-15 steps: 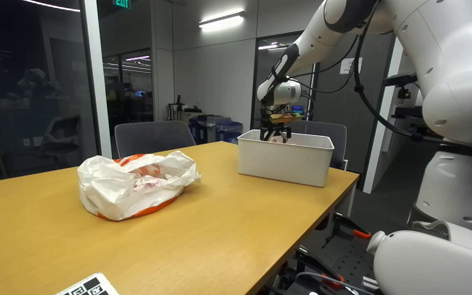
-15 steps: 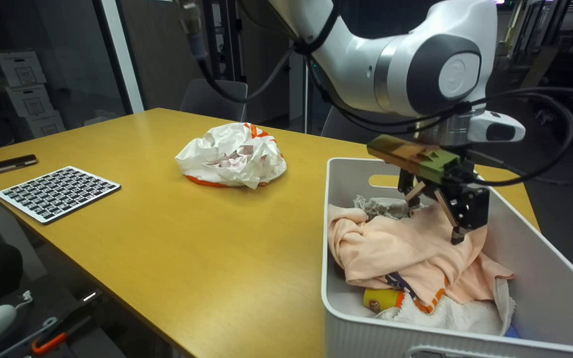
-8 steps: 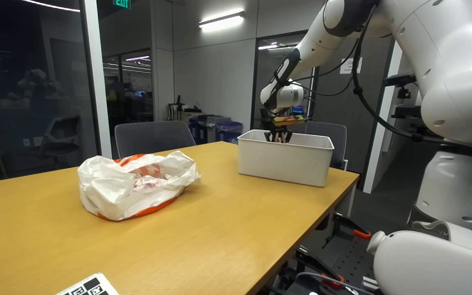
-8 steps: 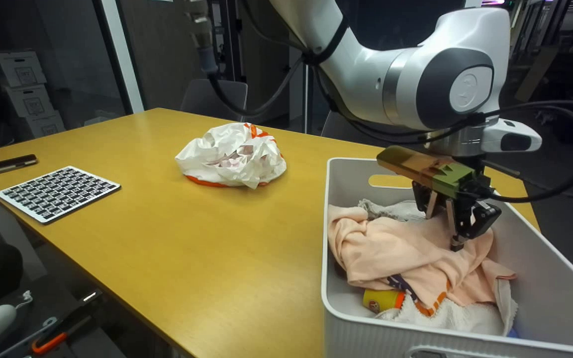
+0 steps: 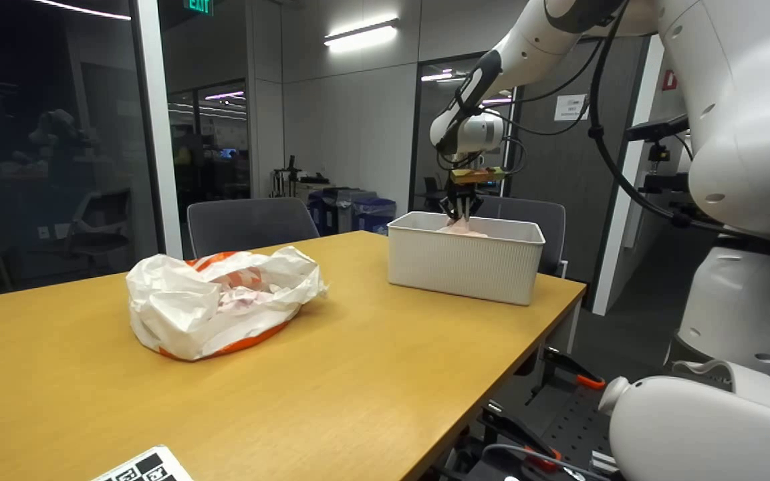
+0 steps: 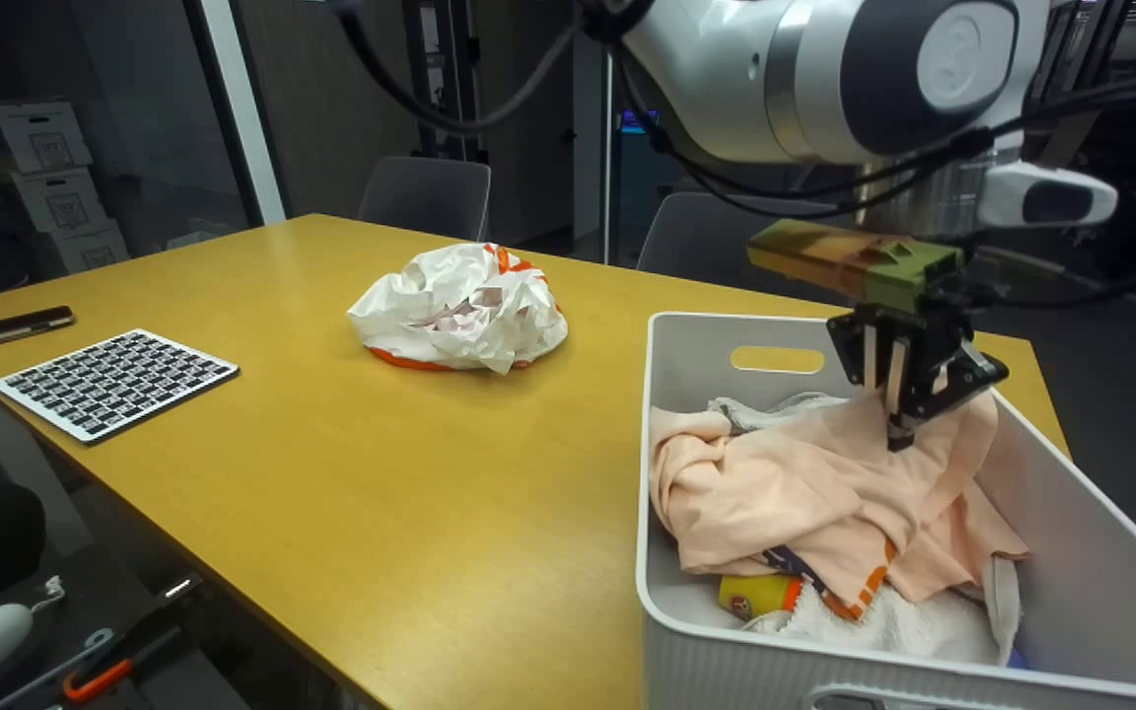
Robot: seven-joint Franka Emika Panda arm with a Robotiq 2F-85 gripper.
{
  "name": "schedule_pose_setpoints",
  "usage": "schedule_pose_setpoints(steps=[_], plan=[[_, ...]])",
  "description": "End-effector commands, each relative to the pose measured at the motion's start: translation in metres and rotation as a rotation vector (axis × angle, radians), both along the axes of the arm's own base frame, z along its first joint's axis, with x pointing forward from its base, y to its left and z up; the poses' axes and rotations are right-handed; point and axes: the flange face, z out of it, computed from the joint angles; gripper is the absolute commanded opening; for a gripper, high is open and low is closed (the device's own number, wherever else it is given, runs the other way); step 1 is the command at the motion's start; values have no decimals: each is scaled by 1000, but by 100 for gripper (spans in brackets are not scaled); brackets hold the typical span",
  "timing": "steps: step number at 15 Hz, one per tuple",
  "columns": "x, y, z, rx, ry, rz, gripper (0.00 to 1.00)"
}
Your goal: Remove the shirts in the basket and put them inside the bag
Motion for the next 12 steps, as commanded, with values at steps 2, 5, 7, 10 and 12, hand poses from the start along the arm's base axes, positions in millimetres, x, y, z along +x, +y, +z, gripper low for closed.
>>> schedule_pose_setpoints(steps=[2,5,7,10,12], plan=[[-29,44,61,-52,-94,14,2],[-43,75,96,-92,-170,46,2],[-52,91,120,-124,-245,58,2],[-66,112,152,-191,-384,73,2],[-79,127,170,-238,-472,74,2]])
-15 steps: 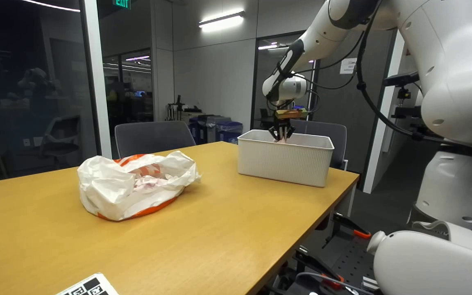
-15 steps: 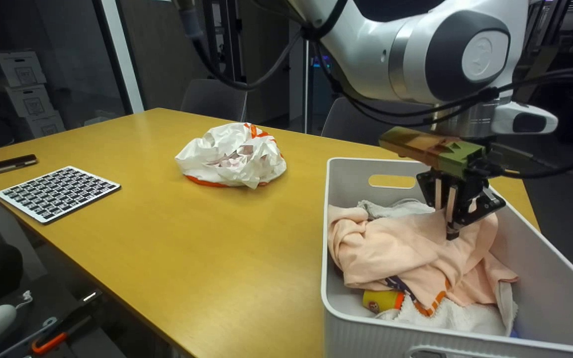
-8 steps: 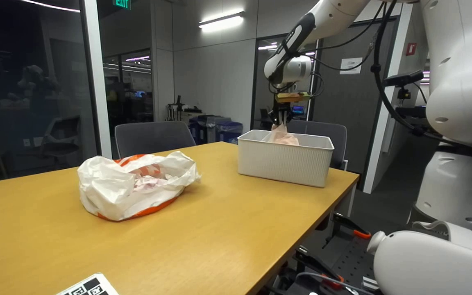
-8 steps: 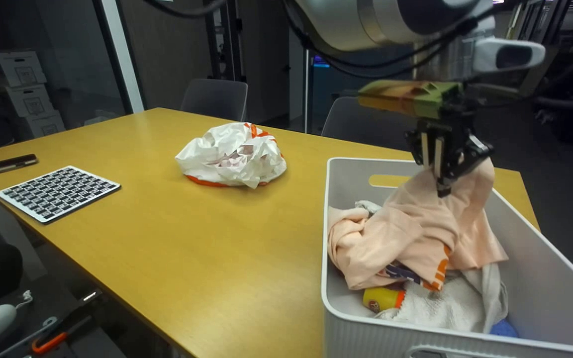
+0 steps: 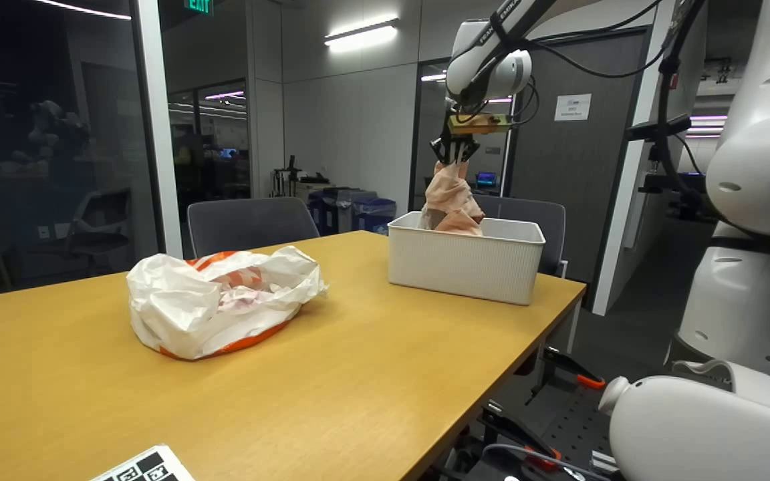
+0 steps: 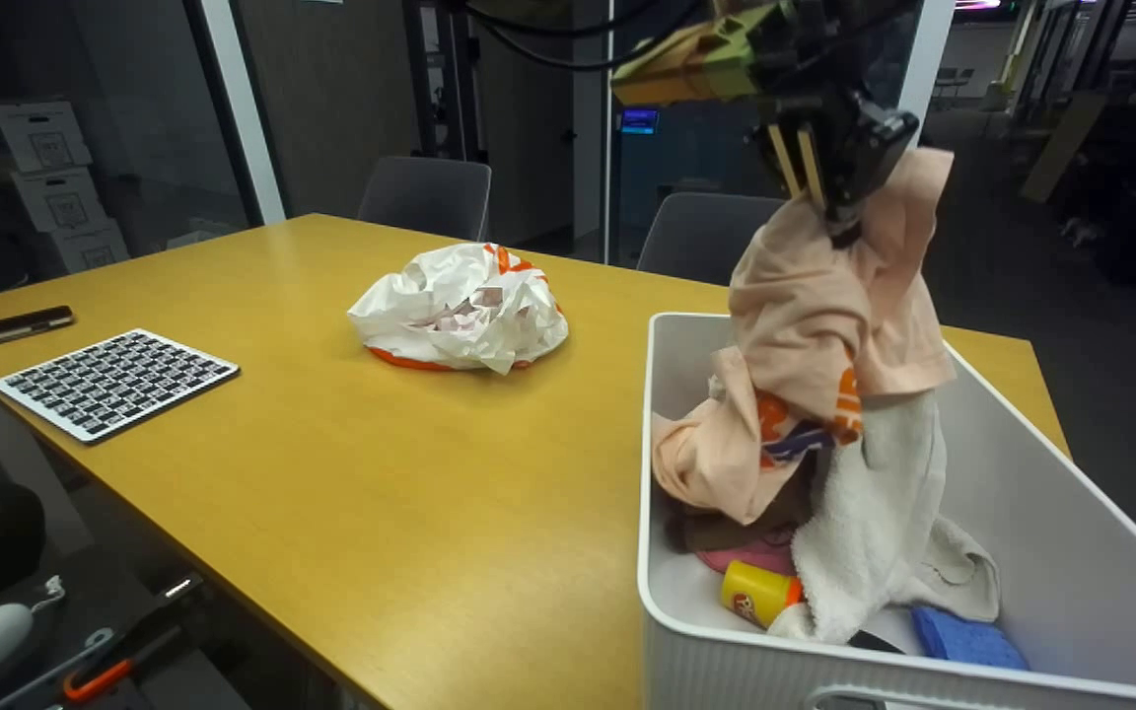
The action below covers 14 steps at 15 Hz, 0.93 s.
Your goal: Remove the shirts in the basket and put them inside the bag
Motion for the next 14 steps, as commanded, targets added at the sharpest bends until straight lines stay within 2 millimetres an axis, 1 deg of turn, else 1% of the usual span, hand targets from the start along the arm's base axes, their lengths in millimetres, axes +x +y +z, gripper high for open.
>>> schedule_pose_setpoints(steps=[1,4,8,9,11,14], plan=[[-34,31,37,-65,-179,4,2],[-53,61,61,-131,-305,8,2],[-84,107,90,-219,-467,6,2],[-92,119,92,-229,-483,4,2],[-106,141,85,-213,-453,47,2],[-127,172,68,-159,-399,176,2]])
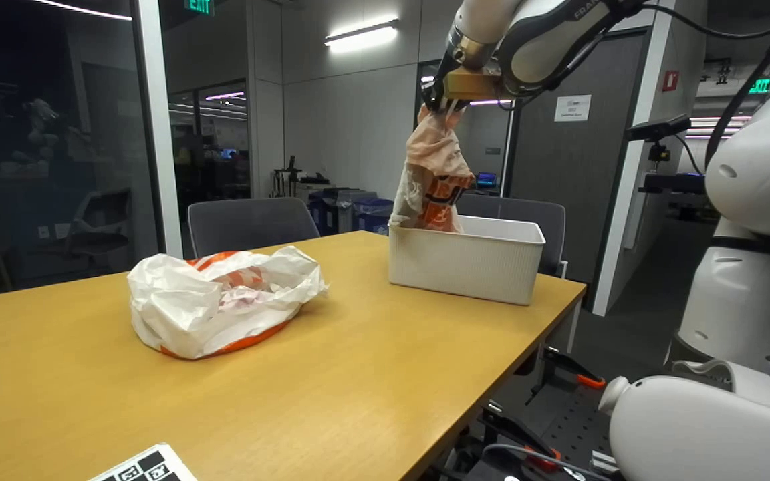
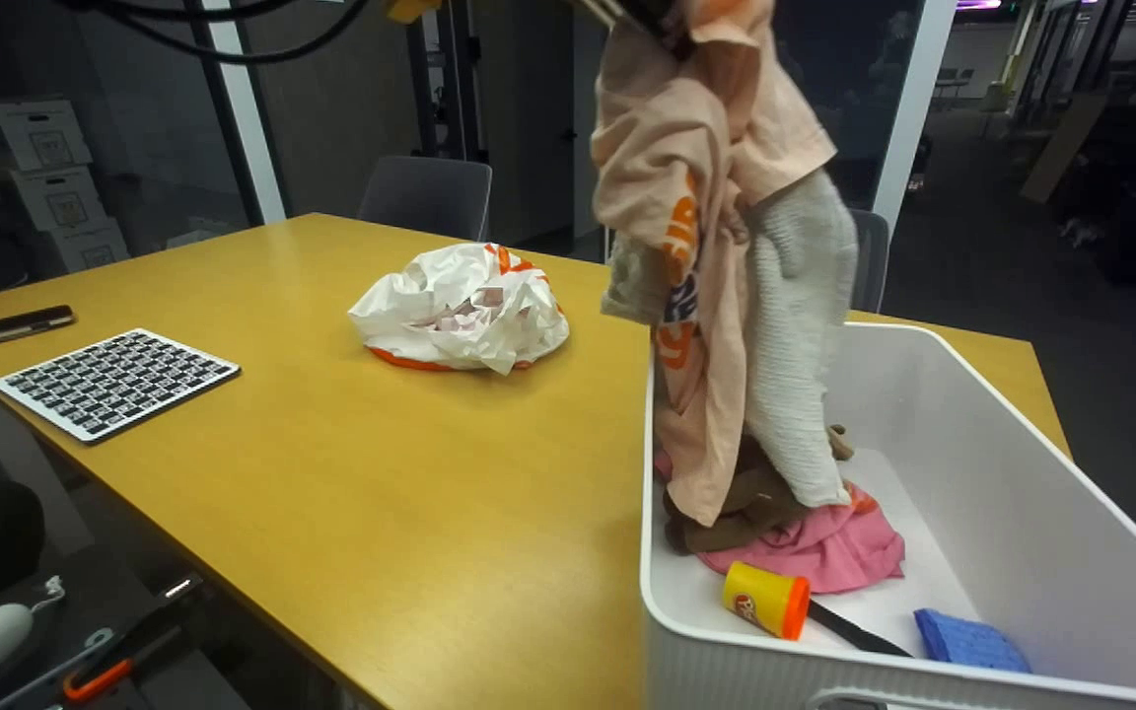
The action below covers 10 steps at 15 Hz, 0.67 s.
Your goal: Remove the shirts in the basket and put them inside the bag
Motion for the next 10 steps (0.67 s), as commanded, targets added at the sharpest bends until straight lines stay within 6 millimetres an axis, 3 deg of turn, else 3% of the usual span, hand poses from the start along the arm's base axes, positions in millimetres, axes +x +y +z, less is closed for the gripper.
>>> schedule_pose_setpoints(steps=[1,5,10], plan=[[-35,35,-9,19,58,147,2],[-51,72,-37,117,320,281,2],[-57,89,-42,247,621,421,2]])
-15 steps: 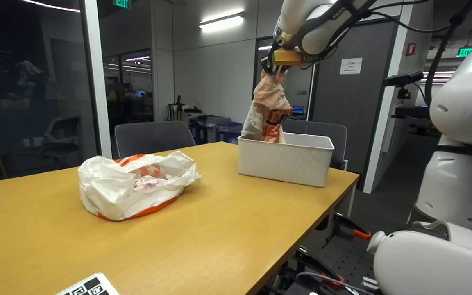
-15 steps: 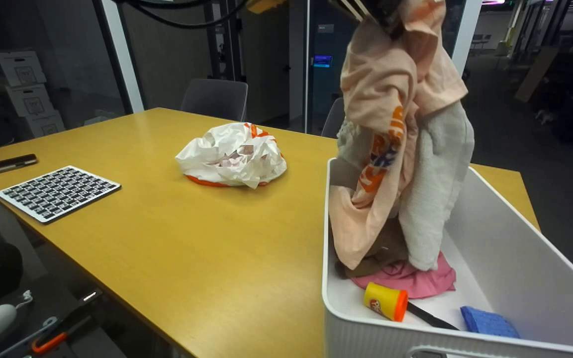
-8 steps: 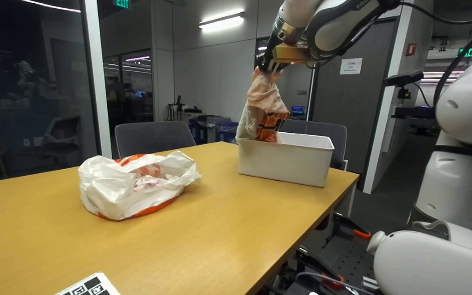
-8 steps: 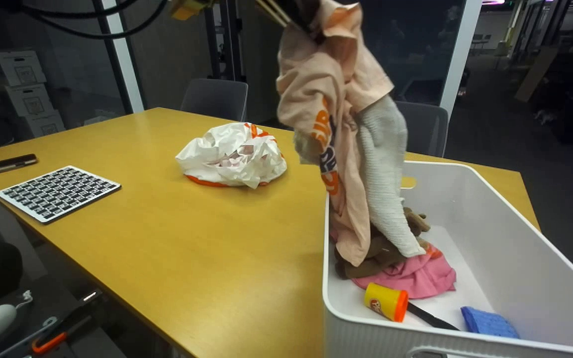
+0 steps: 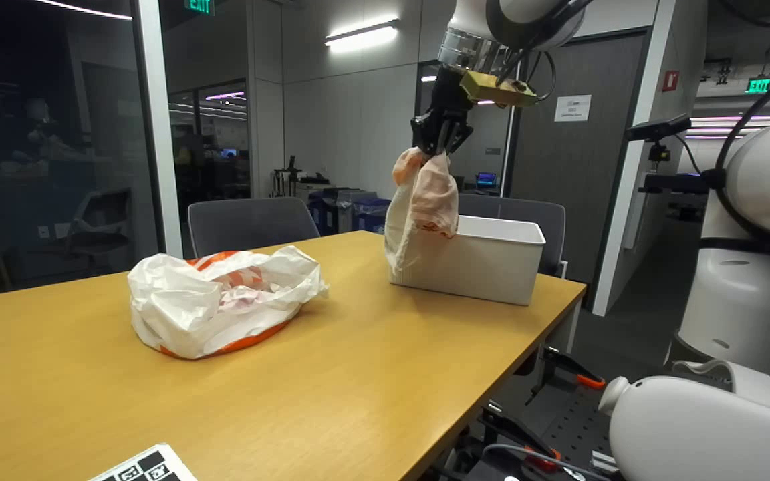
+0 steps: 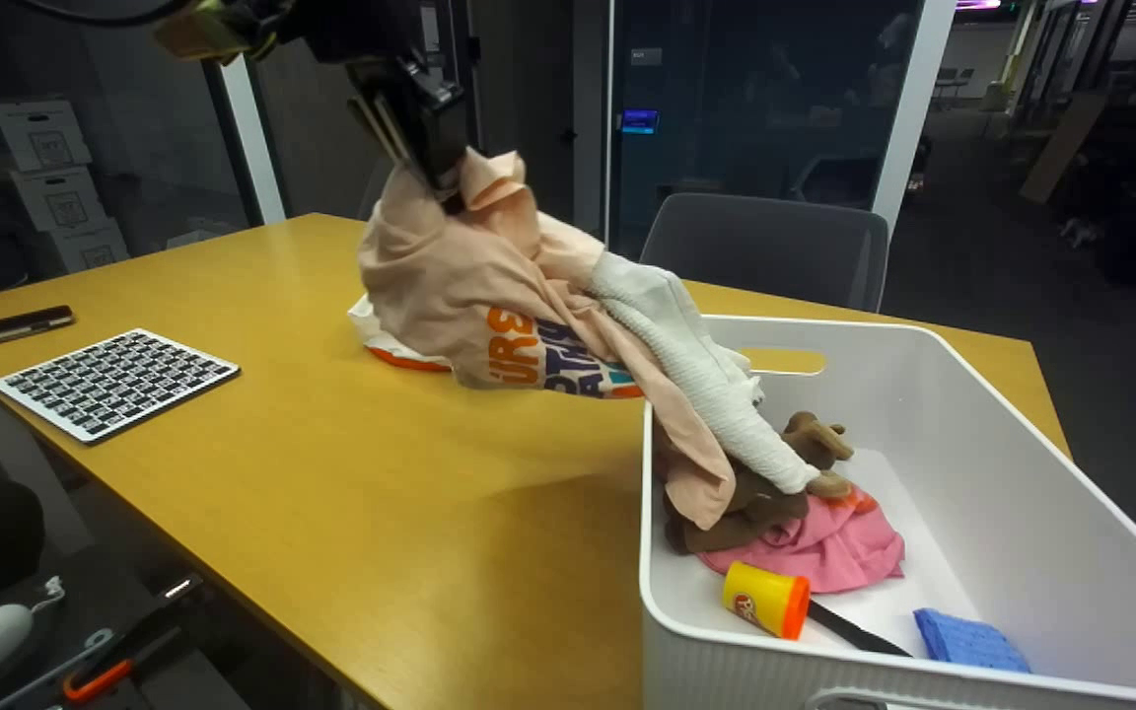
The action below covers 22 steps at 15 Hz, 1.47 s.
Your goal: Remove the shirts in the basket and put them inside the bag
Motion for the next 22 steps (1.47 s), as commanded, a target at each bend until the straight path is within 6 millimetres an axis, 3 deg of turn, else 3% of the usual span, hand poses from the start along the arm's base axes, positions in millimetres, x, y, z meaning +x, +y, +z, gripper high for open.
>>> schedule_pose_setpoints(steps=[1,5,9,14,19,22], plan=[[-8,8,17,69,177,123,2],[-23,22,45,-27,274,116,2],[-47,44,105,-124,84,-1,2],[-86,62,150,-144,-37,38,2],[-110,64,176,-151,-143,49,2],[-90,51,164,-161,-135,90,2]])
